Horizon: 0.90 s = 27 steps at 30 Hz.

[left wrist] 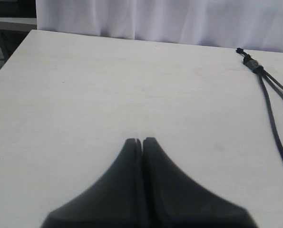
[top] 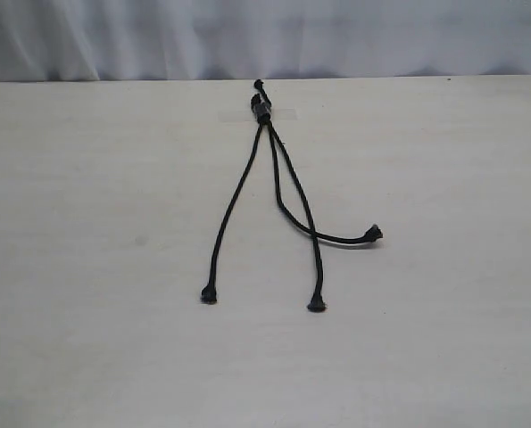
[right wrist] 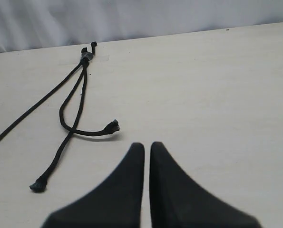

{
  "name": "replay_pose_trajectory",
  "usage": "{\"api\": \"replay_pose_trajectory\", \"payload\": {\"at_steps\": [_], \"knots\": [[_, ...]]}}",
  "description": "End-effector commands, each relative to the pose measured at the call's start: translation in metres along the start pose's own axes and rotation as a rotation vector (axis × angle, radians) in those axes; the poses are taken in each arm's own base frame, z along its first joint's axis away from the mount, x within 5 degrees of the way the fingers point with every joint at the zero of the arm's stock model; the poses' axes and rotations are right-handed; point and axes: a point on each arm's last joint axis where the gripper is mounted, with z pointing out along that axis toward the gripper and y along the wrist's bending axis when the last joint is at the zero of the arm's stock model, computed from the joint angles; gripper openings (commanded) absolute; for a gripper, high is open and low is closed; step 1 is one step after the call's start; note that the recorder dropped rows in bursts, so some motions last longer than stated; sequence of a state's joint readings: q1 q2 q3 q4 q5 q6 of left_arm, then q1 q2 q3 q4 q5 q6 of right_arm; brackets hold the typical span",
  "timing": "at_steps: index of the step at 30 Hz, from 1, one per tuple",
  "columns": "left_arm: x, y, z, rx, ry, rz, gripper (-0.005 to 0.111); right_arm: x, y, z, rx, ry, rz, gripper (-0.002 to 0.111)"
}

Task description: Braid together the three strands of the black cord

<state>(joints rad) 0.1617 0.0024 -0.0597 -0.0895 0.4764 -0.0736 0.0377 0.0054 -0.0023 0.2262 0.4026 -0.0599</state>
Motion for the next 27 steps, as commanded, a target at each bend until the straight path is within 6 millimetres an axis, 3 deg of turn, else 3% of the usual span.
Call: {"api": "replay_pose_trajectory", "payload": {"at_steps": [1, 4, 11, 19, 27], "knots": [[0.0, 0.0, 0.001, 0.002, -0.011, -0.013, 0.0, 0.001, 0.0, 0.0, 0.003, -0.001, 0.002, 0.004], [-0.001, 0.0, 0.001, -0.002, -0.026, -0.002, 0.0, -0.004, -0.001, 0.0, 0.006, -0.057, 0.002, 0.004], [-0.019, 0.001, -0.002, -0.014, -0.224, 0.068, 0.0, -0.038, -0.003, -0.009, 0.029, -0.442, 0.001, 0.004], [-0.031, -0.001, -0.005, 0.001, -0.366, 0.076, 0.0, -0.058, -0.004, -0.022, 0.045, -0.708, 0.001, 0.004], [-0.039, -0.002, -0.009, 0.014, -0.459, 0.07, 0.0, -0.063, -0.004, -0.026, 0.053, -0.773, -0.009, 0.004]]}}
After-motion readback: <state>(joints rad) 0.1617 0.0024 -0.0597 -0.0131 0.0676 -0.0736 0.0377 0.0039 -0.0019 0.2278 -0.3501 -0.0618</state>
